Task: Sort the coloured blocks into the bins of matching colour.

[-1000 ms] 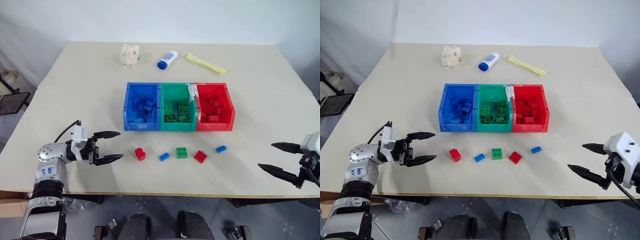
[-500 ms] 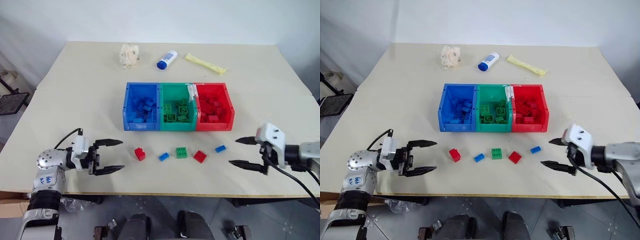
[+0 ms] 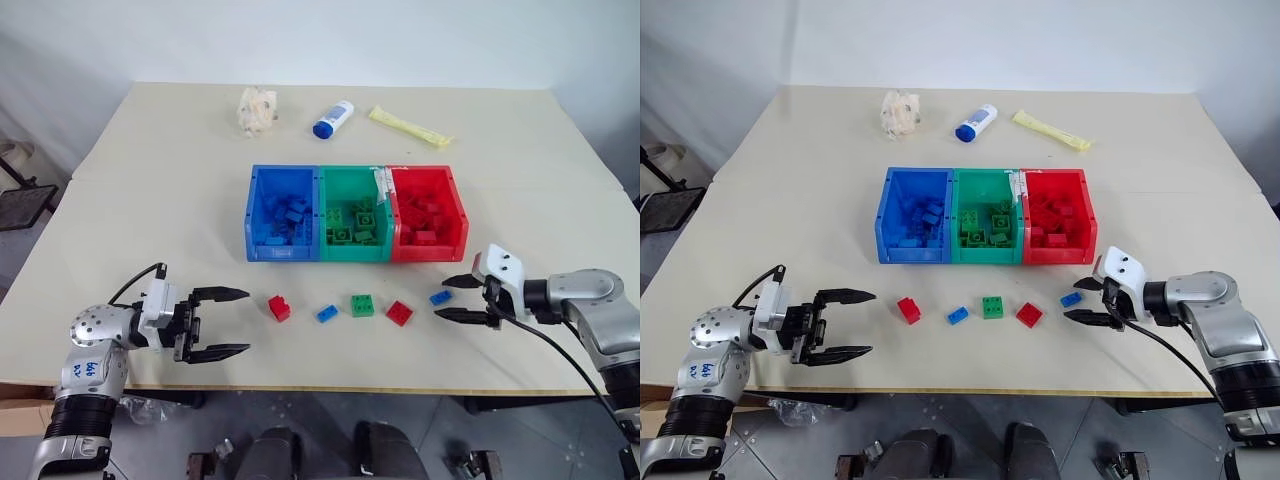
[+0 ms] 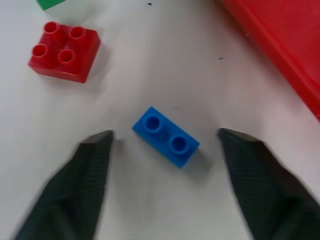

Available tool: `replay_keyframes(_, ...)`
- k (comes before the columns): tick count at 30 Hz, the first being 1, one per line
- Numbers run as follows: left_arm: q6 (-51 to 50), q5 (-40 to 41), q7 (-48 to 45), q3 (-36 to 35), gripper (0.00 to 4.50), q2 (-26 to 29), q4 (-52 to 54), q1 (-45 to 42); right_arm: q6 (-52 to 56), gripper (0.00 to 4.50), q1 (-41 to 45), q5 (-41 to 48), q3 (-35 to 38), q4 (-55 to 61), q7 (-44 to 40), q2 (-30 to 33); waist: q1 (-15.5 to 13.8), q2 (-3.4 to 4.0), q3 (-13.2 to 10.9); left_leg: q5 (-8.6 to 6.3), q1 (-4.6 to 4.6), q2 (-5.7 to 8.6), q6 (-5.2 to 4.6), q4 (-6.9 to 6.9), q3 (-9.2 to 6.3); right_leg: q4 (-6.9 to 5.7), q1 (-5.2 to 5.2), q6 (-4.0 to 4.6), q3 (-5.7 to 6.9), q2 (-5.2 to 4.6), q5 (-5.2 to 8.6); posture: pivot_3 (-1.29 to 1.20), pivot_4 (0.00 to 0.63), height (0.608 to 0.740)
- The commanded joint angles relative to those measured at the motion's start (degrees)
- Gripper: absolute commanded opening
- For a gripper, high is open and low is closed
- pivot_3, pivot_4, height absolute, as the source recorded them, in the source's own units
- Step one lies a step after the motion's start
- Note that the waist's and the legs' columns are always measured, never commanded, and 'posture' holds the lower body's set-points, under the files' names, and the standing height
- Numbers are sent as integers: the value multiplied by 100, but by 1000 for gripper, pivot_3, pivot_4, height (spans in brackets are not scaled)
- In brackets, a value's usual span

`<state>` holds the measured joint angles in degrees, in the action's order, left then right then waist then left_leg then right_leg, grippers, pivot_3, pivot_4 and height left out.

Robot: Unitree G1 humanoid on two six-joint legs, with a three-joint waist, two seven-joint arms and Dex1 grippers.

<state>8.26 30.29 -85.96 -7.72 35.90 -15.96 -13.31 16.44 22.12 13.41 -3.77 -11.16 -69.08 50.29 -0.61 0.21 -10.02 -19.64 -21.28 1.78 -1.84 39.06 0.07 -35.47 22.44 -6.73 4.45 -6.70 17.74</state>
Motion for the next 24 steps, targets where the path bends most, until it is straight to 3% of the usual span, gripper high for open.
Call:
replay_keyframes(1,43,118,-181,-20,4500,-24,121,-27,11,1993,-96,7,25,112,-4,-64,-1,0,0,0,0,0,0,0,0,0,0,0,0,0,0,0,150,740)
replay_keyframes(6,86,55,-182,32,4500,-93,-39,-189,103,477,-228,125,194,473,119,-57,-8,0,0,0,0,0,0,1,0,-1,0,0,0,0,0,0,150,740)
replay_keyframes(15,254,-28,-268,138,4500,-232,-526,-616,748,466,-47,607,556,1730,570,-178,5,0,0,-1,-1,0,1,1,2,-4,3,0,0,2,0,0,150,740)
replay_keyframes(24,422,-66,-302,217,4500,-323,-881,-876,1106,466,1116,577,140,1881,1190,-1033,73,0,0,-1,-1,0,2,1,0,-7,6,0,0,3,0,0,150,740)
